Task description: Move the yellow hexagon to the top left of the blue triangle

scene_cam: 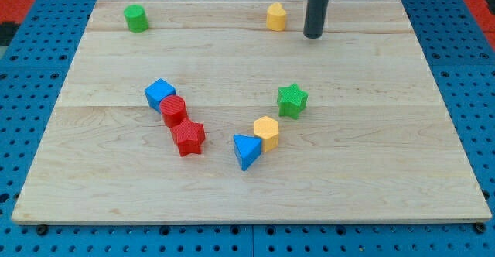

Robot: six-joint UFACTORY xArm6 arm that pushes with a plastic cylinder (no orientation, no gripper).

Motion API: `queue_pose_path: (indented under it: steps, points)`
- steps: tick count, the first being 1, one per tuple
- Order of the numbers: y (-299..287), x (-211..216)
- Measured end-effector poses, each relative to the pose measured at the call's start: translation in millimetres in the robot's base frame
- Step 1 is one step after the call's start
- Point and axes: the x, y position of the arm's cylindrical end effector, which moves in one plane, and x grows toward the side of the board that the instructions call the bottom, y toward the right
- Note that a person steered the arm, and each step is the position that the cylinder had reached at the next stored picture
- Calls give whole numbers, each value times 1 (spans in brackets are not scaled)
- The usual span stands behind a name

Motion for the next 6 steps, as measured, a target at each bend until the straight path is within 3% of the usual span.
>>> queue_pose_path:
  steps: [2, 3, 4, 5, 6]
  points:
    - [50, 66]
    - [52, 157]
    - [-56, 213]
    - [-101, 179]
    - [-102, 163]
